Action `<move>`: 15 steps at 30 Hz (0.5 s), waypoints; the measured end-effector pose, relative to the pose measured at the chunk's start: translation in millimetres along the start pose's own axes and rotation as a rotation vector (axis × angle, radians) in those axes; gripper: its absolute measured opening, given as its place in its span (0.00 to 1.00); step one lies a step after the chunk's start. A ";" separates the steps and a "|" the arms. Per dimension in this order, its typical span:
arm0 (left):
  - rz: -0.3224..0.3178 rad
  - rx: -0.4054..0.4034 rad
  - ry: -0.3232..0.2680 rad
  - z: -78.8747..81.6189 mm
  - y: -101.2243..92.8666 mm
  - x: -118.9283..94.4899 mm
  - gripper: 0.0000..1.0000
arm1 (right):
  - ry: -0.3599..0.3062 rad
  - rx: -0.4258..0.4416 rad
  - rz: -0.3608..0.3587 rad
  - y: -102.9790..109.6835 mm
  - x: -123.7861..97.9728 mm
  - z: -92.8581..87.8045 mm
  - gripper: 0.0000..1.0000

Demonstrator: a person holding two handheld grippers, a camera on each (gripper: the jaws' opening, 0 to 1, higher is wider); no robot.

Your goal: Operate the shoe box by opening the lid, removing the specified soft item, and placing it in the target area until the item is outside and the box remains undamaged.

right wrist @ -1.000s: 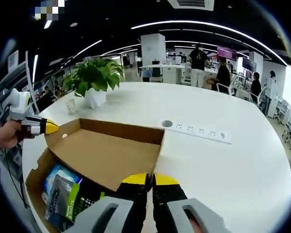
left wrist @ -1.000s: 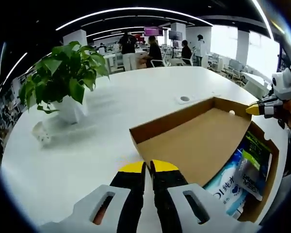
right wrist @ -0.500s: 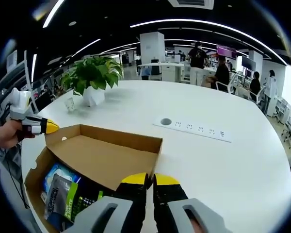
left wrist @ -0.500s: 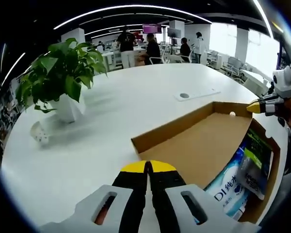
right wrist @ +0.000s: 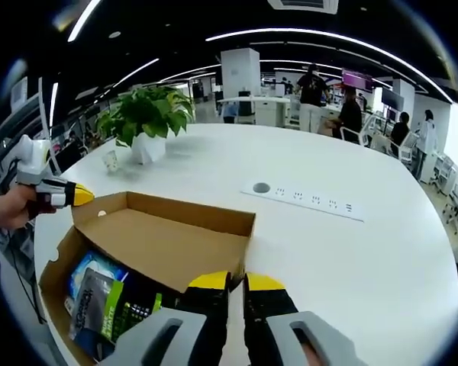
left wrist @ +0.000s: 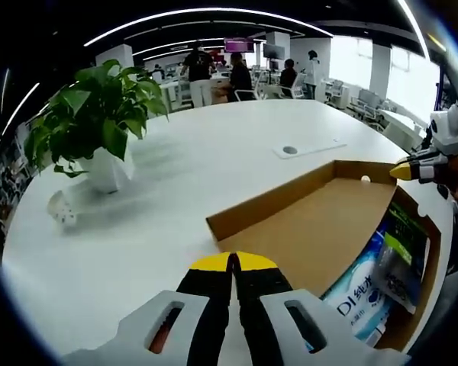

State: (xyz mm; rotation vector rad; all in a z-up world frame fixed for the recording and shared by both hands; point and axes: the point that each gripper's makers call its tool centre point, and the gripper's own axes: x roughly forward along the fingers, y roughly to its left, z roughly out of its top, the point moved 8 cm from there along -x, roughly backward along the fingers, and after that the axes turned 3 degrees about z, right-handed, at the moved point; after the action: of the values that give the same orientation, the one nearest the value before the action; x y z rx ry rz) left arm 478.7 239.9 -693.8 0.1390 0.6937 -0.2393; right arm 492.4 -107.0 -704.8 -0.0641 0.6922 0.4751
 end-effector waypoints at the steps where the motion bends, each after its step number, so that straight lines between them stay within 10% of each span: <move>1: 0.002 0.003 -0.001 0.0 -0.5 -0.8 0.00 | 0.001 0.000 0.001 0.0 -0.4 -0.2 0.02; 15: 0.014 -0.022 -0.020 -1.6 0.9 -22.0 0.00 | -0.004 -0.010 -0.017 -1.0 -20.0 -2.5 0.05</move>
State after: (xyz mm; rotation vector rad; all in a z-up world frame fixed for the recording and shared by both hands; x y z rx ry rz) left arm 461.6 244.9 -680.7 0.1199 0.6748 -0.2195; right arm 478.0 -116.4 -694.3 -0.0782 0.6850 0.4624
